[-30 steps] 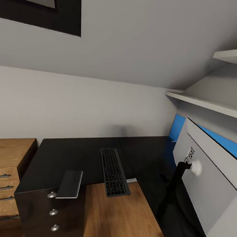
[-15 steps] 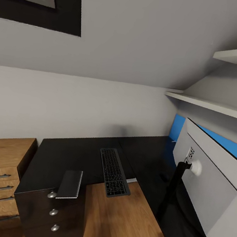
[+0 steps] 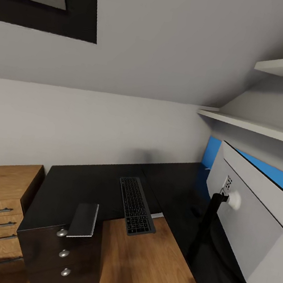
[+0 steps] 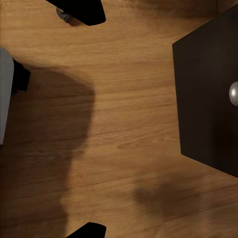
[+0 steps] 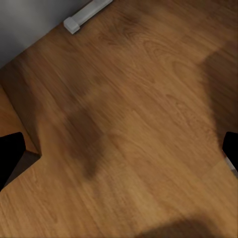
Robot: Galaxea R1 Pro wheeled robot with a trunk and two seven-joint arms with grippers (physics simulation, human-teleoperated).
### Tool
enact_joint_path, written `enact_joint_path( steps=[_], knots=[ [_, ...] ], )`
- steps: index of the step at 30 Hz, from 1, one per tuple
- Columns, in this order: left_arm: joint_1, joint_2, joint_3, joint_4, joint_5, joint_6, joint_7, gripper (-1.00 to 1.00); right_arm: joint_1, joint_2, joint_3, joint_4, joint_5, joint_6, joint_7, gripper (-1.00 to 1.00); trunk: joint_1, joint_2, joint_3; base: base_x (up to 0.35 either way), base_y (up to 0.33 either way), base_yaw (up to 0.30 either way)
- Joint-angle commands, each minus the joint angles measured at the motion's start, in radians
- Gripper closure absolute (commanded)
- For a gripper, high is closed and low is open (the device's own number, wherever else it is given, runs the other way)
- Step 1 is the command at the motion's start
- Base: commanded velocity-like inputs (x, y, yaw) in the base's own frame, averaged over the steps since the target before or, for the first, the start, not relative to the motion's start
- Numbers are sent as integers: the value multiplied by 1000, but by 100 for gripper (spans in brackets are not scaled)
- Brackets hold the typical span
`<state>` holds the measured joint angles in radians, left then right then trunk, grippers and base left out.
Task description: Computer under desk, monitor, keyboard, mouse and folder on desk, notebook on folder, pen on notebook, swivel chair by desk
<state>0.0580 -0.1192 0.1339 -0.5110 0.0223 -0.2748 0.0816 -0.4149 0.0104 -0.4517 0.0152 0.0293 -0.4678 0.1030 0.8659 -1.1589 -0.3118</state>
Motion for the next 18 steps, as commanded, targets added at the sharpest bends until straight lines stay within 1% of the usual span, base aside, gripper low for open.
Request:
enact_joint_path(
  steps=[1, 7, 12, 15, 18],
  knots=[
    [0, -1, 3, -1, 2, -1, 0, -100, -1, 1, -9, 1, 1, -1, 4, -100, 0, -1, -1, 0, 0, 0],
    [0, -2, 2, -1, 2, -2, 0, -100, -1, 1, -12, -3, -2, 2, 3, -100, 0, -1, -1, 0, 0, 0],
    [0, -2, 1, -1, 1, -1, 0, -100, -1, 4, -7, -13, 6, -1, 4, -100, 0, -1, -1, 0, 0, 0],
    [0, -2, 0, -1, 1, 0, 0, -100, -1, 7, -4, -26, 20, -1, 4, -100, 0, -1, -1, 0, 0, 0],
    [0, -2, 0, -1, 0, 0, 0, -100, -1, 11, -2, -52, 51, 0, 4, -100, 0, -1, -1, 0, 0, 0]
  ],
)
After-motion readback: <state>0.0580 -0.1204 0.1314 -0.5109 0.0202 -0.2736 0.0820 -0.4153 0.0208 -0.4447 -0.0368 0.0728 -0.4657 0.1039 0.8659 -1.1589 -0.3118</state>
